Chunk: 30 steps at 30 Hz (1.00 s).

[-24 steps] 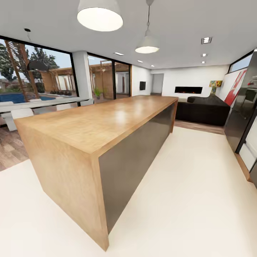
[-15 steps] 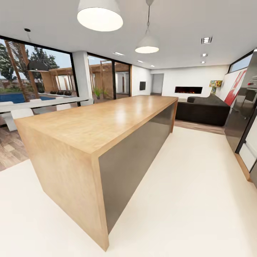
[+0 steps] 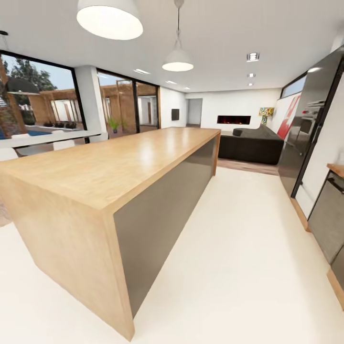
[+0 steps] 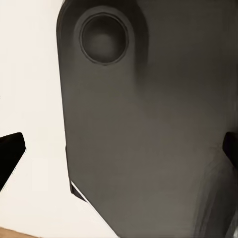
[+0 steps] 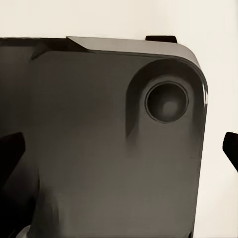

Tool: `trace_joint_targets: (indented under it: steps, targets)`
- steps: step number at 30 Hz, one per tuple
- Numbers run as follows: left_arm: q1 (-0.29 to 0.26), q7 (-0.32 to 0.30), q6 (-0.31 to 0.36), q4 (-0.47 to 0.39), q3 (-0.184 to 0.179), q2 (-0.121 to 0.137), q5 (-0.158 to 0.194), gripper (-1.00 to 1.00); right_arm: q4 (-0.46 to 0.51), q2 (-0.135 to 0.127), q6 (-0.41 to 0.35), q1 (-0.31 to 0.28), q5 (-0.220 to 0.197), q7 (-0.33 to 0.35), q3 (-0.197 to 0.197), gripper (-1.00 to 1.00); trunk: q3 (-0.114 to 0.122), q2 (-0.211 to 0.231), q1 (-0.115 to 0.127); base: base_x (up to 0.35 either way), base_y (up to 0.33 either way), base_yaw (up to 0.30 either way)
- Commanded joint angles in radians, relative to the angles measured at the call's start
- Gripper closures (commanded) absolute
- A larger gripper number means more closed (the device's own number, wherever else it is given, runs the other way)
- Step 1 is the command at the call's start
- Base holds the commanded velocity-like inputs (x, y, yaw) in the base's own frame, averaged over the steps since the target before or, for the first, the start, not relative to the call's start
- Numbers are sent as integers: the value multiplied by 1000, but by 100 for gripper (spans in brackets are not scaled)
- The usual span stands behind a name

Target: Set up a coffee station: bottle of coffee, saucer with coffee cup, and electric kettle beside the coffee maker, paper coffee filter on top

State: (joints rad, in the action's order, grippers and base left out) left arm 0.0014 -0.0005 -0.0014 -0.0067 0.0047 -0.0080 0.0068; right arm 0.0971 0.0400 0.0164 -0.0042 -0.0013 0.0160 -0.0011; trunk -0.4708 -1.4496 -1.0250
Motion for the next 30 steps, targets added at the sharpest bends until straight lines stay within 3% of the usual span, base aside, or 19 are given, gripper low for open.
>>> trace_joint_targets:
  steps: [1,30]
  targets:
    - [0,0,0,-1,1,0,1,-100,0,0,2,0,0,2,0,-100,2,7,4,0,0,-290]
    - [0,-1,3,-1,9,-1,5,-100,1,0,2,0,-2,2,0,-100,76,210,115,0,0,-290]
